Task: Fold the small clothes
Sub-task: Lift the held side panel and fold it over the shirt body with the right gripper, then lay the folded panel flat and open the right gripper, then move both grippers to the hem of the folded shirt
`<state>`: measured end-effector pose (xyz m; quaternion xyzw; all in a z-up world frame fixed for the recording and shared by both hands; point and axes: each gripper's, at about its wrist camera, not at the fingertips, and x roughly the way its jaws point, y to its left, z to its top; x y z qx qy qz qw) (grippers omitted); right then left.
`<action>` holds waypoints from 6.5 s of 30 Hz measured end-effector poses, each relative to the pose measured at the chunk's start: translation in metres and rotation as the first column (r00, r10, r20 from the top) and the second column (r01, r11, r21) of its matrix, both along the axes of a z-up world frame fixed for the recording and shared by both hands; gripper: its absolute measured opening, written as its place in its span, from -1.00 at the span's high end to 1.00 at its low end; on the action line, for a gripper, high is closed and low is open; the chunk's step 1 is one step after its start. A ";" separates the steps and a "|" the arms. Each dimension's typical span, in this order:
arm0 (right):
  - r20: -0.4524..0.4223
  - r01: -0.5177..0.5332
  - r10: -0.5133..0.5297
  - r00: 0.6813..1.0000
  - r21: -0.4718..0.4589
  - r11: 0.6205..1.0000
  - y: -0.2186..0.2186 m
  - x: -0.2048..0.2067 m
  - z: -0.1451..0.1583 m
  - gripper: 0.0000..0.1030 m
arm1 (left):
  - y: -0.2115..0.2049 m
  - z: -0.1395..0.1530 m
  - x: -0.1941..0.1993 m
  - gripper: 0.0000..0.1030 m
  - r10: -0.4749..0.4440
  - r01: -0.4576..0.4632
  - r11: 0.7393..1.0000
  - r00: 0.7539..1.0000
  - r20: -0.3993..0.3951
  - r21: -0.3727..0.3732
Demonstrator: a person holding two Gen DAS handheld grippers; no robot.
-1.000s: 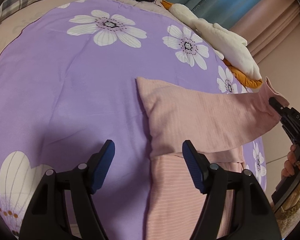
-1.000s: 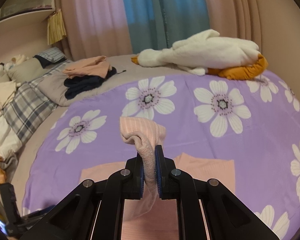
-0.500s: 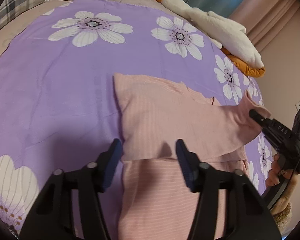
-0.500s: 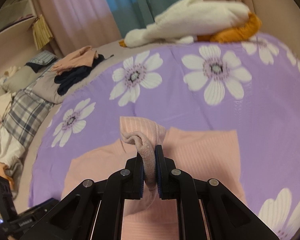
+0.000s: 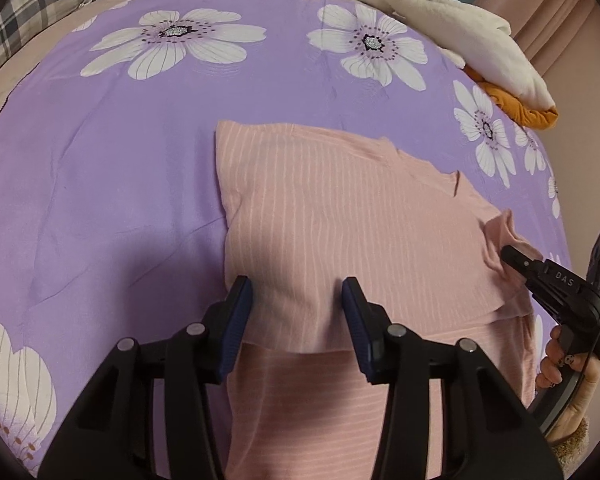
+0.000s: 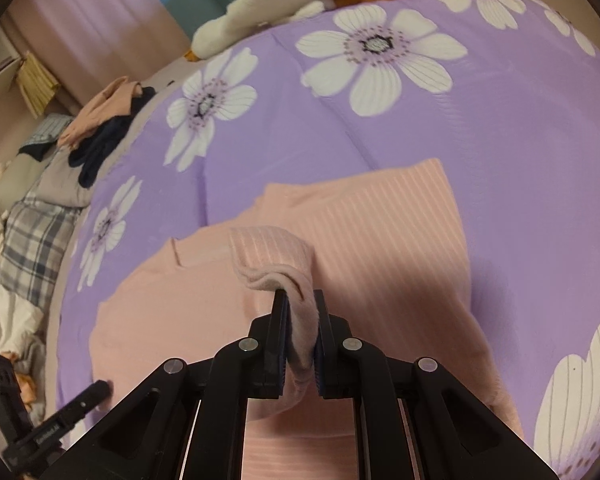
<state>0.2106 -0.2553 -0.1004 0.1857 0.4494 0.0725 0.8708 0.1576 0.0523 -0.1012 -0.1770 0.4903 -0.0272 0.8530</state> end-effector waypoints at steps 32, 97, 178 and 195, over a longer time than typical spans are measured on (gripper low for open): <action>-0.029 0.077 -0.078 0.997 -0.038 0.996 -0.029 -0.011 0.002 0.68 | -0.005 -0.007 0.000 0.08 0.006 -0.006 1.000 1.000 -0.006 0.030; 0.022 0.067 -0.064 0.998 -0.220 0.973 -0.022 -0.013 -0.008 0.90 | 0.003 -0.011 0.003 -0.20 -0.012 0.013 0.996 1.000 0.009 -0.087; 0.396 0.038 0.041 0.918 -0.189 0.981 -0.016 -0.176 0.125 -0.76 | -0.029 0.096 -0.145 -0.91 -0.080 0.088 0.996 0.964 0.254 -0.021; 0.389 -0.020 0.098 0.916 -0.199 0.980 -0.002 -0.206 0.114 -0.76 | -0.023 0.075 -0.168 -0.91 -0.076 0.082 0.996 0.976 0.204 -0.020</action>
